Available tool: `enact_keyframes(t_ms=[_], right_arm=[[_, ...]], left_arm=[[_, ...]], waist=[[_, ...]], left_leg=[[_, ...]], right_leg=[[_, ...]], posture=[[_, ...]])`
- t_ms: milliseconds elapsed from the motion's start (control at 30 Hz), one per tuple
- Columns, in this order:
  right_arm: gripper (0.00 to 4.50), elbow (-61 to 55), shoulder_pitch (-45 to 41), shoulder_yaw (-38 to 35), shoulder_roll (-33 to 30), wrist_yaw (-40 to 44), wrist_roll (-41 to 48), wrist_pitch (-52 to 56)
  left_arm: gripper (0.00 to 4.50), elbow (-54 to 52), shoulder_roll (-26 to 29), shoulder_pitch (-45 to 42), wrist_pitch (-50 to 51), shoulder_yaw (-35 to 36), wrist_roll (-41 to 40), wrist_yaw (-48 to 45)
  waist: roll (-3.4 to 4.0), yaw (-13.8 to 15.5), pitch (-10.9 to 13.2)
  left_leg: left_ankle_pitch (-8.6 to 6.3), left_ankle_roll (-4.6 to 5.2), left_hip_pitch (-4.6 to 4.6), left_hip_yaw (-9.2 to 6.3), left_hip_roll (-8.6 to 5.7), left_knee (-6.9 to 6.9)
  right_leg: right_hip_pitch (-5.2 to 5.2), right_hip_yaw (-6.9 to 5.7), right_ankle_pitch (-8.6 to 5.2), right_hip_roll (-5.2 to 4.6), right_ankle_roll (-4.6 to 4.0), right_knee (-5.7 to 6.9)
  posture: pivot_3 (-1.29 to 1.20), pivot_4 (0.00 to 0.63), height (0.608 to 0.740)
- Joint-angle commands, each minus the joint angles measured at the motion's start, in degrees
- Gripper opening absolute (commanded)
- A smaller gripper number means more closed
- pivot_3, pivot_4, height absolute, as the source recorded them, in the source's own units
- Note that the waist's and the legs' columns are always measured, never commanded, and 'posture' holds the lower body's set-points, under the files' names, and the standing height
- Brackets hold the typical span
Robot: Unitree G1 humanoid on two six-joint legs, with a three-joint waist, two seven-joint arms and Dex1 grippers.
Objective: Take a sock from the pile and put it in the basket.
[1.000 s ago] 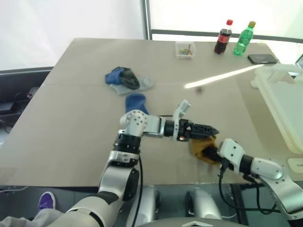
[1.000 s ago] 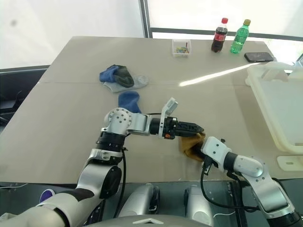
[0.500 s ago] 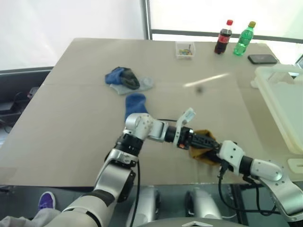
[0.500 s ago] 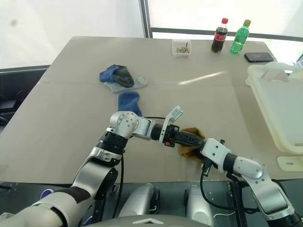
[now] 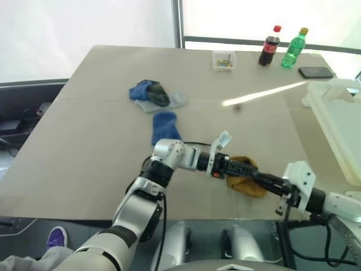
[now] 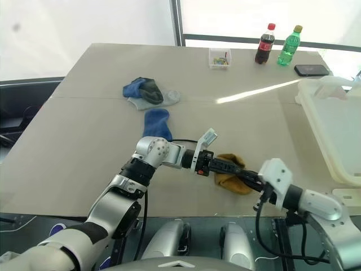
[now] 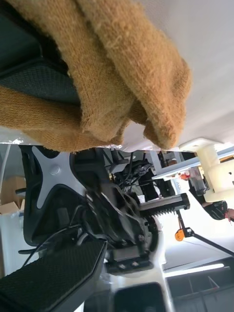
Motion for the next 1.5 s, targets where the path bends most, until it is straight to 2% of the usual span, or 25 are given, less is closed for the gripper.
enact_keyframes(t_ms=[33, 133, 333, 500, 600, 767, 1000, 1033, 1100, 1200, 1300, 1500], right_arm=[[0.06, -1.7, -1.0, -2.8, -0.2, -2.8, 2.1, 2.9], [0.90, -1.4, -1.4, -2.4, 0.3, -3.7, 2.2, 3.4], [3.50, -1.5, -4.7, -0.2, 2.6, -7.8, 0.9, 4.3], [3.50, 1.7, -12.5, 7.9, 5.0, -12.9, -4.5, 7.2], [3.50, 2.7, -15.6, 11.4, 5.8, -14.9, -6.0, 10.7], [3.50, 2.2, -18.0, 12.6, 5.4, -16.8, -6.6, 16.4], [3.50, 1.2, -18.2, 11.6, 3.8, -16.1, -4.8, 21.9], [3.00, 1.4, -18.2, 11.5, 3.9, -16.2, -4.7, 22.1], [2.49, 1.2, -18.3, 11.0, 4.2, -16.4, -4.4, 22.6], [1.12, -0.8, -18.7, 8.9, 5.2, -17.1, -2.1, 24.6], [0.03, -3.3, -18.7, 6.6, 6.1, -18.5, 0.6, 27.8], [0.03, -9.0, -17.0, 3.1, 7.5, -23.4, 5.2, 36.8]], left_arm=[[4.50, -5.9, 3.6, 4.1, -8.3, -3.3, 5.2, -1.9], [4.50, -16.9, 8.0, 7.1, -15.0, -2.1, 6.0, -3.6], [4.50, -30.9, 15.8, 12.1, -27.0, 0.9, 8.9, -4.7], [4.50, -35.5, 21.6, 16.5, -38.5, 1.9, 13.1, -8.0], [4.50, -35.5, 21.7, 17.7, -40.7, 1.7, 14.6, -6.5], [4.50, -37.0, 20.8, 19.3, -39.8, 3.2, 13.8, -3.8], [4.50, -39.4, 22.3, 21.4, -42.9, 3.4, 14.5, -5.2], [4.50, -39.3, 22.4, 21.5, -43.5, 3.3, 14.9, -5.3], [4.50, -39.1, 22.3, 21.6, -44.2, 3.1, 15.3, -5.1], [4.50, -38.7, 22.0, 21.7, -44.8, 3.1, 15.7, -4.8], [4.50, -38.6, 21.9, 21.8, -45.0, 2.9, 15.9, -4.8], [4.50, -37.4, 21.8, 21.6, -46.2, 2.5, 16.8, -5.5]], waist=[[0.02, -0.1, 0.0], [0.08, -0.3, 0.0], [0.29, -0.2, 0.2], [0.36, 0.1, 0.2], [0.44, 0.0, 0.3], [0.44, 0.1, 0.3], [0.44, -0.2, 0.3], [0.45, -0.3, 0.3], [0.45, -0.3, 0.3], [0.45, -0.2, 0.3], [0.44, -0.2, 0.3], [0.45, -0.2, 0.3]], left_leg=[[0.00, 0.00, 0.00, 0.00, 0.00, 0.00], [-0.01, -0.02, -0.07, 0.02, 0.03, -0.04], [0.00, -0.02, -0.34, 0.08, 0.05, -0.14], [-0.01, 0.00, -0.72, 0.04, -0.07, -0.09], [0.12, -0.18, -0.95, -0.01, -0.14, -0.07], [-0.01, 0.06, -0.97, -0.05, -0.17, -0.06], [-0.02, 0.07, -0.90, -0.02, -0.14, -0.05], [-0.02, 0.08, -0.90, -0.02, -0.14, -0.04], [-0.02, 0.08, -0.88, 0.00, -0.14, -0.03], [-0.02, 0.08, -0.88, 0.00, -0.13, 0.01], [-0.02, 0.08, -0.88, 0.00, -0.13, 0.02], [-0.02, 0.08, -0.86, 0.00, -0.11, 0.03]], right_leg=[[0.00, 0.01, 0.00, -0.03, -0.01, 0.00], [-0.11, 0.07, 0.00, -0.09, -0.03, 0.00], [-0.44, 0.15, 0.00, -0.12, -0.06, 0.00], [-0.68, 0.03, 0.01, -0.24, -0.04, -0.18], [-0.83, -0.12, 0.01, -0.22, -0.04, -0.19], [-0.80, -0.19, 0.05, -0.11, 0.05, -0.16], [-0.80, -0.30, 0.15, 0.26, 0.23, -0.06], [-0.80, -0.30, 0.15, 0.28, 0.24, -0.06], [-0.80, -0.29, 0.15, 0.29, 0.24, -0.03], [-0.79, -0.27, 0.15, 0.33, 0.24, -0.01], [-0.79, -0.25, 0.15, 0.35, 0.24, 0.00], [-0.79, -0.23, 0.15, 0.38, 0.24, 0.03]], posture=[[0.00, 0.150, 0.729], [0.00, 0.150, 0.729], [0.00, 0.150, 0.729], [0.00, 0.150, 0.729], [0.00, 0.150, 0.729], [0.00, 0.150, 0.729], [0.00, 0.150, 0.729], [0.00, 0.150, 0.729], [0.00, 0.150, 0.729], [0.00, 0.150, 0.729], [0.00, 0.150, 0.729], [0.00, 0.150, 0.729]])
